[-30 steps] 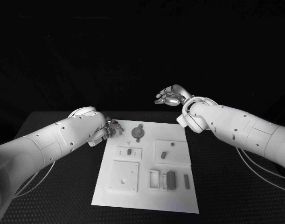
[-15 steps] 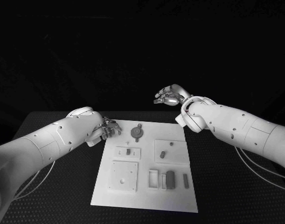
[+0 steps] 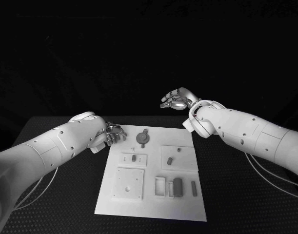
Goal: Assemble the parts on the task board
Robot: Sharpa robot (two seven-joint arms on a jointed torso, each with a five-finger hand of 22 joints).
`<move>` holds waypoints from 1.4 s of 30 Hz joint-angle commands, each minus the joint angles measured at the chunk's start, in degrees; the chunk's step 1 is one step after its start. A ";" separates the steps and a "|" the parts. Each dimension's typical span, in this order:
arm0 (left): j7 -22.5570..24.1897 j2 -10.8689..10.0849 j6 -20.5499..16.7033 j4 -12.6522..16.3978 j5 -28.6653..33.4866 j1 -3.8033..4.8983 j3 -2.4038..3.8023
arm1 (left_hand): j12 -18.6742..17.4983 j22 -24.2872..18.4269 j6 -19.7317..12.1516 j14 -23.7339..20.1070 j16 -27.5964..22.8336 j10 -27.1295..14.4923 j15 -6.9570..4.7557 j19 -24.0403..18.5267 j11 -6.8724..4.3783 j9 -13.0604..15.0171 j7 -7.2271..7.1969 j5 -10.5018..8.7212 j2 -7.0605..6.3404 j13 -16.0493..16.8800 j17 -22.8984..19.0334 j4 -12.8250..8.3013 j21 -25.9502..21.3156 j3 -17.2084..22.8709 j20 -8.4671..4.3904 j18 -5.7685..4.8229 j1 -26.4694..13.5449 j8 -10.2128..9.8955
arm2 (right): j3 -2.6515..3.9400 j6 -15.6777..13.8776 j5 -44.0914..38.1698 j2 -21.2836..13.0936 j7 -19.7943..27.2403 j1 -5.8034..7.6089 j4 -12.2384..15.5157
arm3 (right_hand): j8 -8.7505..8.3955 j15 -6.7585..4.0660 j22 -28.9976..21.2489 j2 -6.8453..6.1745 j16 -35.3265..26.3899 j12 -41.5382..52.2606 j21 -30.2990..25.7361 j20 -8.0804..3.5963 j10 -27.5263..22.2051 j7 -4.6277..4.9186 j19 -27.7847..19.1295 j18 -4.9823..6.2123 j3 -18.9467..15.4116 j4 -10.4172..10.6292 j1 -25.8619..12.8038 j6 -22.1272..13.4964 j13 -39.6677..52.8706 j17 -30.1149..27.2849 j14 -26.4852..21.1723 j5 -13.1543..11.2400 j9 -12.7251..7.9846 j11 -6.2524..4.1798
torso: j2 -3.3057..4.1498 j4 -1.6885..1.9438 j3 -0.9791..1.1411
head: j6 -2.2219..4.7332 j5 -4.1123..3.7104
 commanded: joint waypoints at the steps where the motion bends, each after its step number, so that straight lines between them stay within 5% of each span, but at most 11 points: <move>1: 1.26 0.26 1.20 0.35 1.87 -0.27 -0.05 | 0.34 -0.08 -0.08 -0.46 0.35 -0.41 0.07 -0.28 0.00 -0.13 0.08 -0.12 0.16 -0.07 -0.09 0.05 -0.13 -0.41 0.08 -0.01 0.46 -0.23 | 0.02 0.14 -0.11 0.08 0.51 -0.01 -0.02 | 0.19 -0.10 0.11 -0.35 -0.22 -0.22 -0.23 0.02 -0.08 0.64 -0.32 -0.61 -0.01 0.09 -0.22 -0.44 -0.06 0.06 -0.45 -0.09 -0.09 0.29 | 0.00 0.00 0.00 | -0.03 0.06; 20: 1.15 0.21 0.42 0.45 2.00 -0.25 0.02 | 0.58 -0.19 0.02 -0.49 0.67 -0.40 0.04 -0.11 -0.04 -0.42 0.04 -0.18 -0.95 -0.35 -0.47 0.58 -0.09 -1.62 0.04 0.07 -0.58 -0.09 | 0.02 0.19 -0.11 0.10 0.49 -0.01 -0.14 | 0.23 -0.09 0.22 -0.31 -0.25 -0.24 -0.31 0.02 -0.08 0.64 -0.38 -0.65 0.00 0.08 -0.18 -0.45 -0.06 0.10 -0.47 -0.09 -0.14 0.30 | 0.02 0.02 -0.03 | 0.01 -0.12; 42: 1.83 1.17 1.02 -0.59 2.77 -0.51 -0.01 | 0.77 -0.34 0.60 -0.80 1.06 -0.56 0.10 -0.35 -0.15 -0.64 -0.10 -0.59 1.66 -0.85 -1.05 0.04 -0.13 -1.49 0.12 0.04 1.73 0.44 | 0.02 0.42 -0.11 0.51 0.45 -0.01 -0.40 | 0.27 -0.08 0.36 -0.27 -0.27 -0.25 -0.40 0.01 -0.07 0.64 -0.39 -0.68 0.00 0.08 -0.17 -0.46 -0.05 0.15 -0.48 -0.09 -0.19 0.30 | 0.02 -0.02 -0.04 | 0.04 -0.16</move>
